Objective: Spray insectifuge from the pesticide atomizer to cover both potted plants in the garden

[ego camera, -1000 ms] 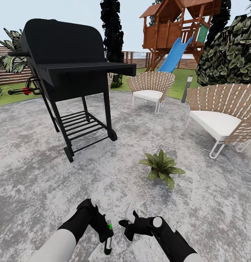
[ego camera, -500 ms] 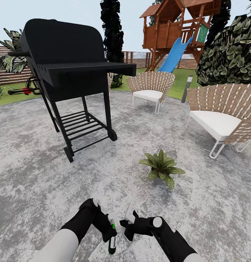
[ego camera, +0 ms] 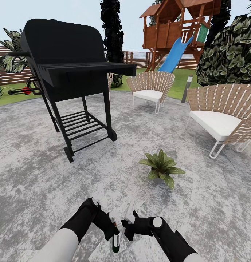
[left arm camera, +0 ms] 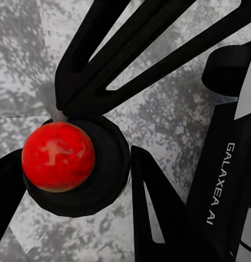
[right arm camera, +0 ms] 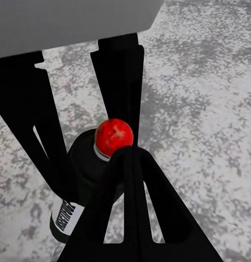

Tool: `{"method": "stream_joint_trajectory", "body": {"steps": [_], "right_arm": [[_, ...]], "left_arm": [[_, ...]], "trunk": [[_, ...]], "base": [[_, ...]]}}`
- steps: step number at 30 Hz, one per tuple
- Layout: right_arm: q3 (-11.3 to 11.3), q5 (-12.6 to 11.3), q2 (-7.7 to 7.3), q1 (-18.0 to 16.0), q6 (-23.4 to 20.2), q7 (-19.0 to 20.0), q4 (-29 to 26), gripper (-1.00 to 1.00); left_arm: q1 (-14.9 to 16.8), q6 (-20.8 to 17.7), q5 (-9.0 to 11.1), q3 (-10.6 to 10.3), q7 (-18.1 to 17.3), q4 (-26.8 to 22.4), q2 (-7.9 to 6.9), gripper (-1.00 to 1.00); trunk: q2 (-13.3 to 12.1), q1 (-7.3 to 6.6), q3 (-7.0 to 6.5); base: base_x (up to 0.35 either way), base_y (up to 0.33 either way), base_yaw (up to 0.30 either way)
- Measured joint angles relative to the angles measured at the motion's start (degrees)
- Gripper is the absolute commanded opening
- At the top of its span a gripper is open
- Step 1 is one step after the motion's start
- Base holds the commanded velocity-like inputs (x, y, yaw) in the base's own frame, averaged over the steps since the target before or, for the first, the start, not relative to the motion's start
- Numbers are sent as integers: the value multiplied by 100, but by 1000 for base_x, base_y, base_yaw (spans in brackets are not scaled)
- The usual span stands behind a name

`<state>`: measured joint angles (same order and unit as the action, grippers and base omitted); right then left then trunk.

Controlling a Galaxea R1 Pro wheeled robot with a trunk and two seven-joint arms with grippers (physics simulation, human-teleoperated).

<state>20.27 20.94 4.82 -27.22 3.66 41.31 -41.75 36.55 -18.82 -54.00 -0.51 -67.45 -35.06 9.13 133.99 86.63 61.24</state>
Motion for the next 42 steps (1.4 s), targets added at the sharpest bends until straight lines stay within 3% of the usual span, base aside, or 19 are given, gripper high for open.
{"method": "stream_joint_trajectory", "body": {"steps": [5,11,17,24,27,28,31,35,39,42], "right_arm": [[0,0,0,0,0,0,1,-100],[0,0,0,0,0,0,3,-100],[0,0,0,0,0,0,12,-100],[0,10,-14,0,0,0,48,-100],[2,17,-40,0,0,-6,68,-100],[3,17,-48,0,0,-7,73,100],[1,24,-71,0,3,-15,95,100],[-4,22,-98,2,7,-23,254,100],[-18,19,-108,17,36,-102,954,100],[-39,-9,-163,24,173,-578,1517,100]], "left_arm": [[0,0,0,0,-3,6,-11,-100],[-11,13,-59,-18,-3,73,-124,-100],[-40,215,-86,-18,-11,87,-555,-100],[-73,229,-98,-24,-5,90,-840,-100],[-94,232,-101,-23,-7,96,-1047,-100],[-101,231,-95,-22,-6,99,-1111,-100],[-111,226,-74,-17,45,182,-1361,-100],[-120,219,-52,24,302,536,-1490,-100],[-223,206,68,74,1178,851,-1468,-100],[-274,210,458,203,1730,922,-1454,-100]], "trunk": [[0,0,0],[0,0,0],[0,0,0],[0,0,0],[0,0,0],[0,0,0],[0,0,0],[0,0,0],[0,0,1],[0,0,0]], "base": [[0,0,0],[0,0,0],[0,0,0],[0,0,0],[0,0,0],[0,0,0],[0,0,0],[0,0,0],[0,0,0],[0,0,0]]}}
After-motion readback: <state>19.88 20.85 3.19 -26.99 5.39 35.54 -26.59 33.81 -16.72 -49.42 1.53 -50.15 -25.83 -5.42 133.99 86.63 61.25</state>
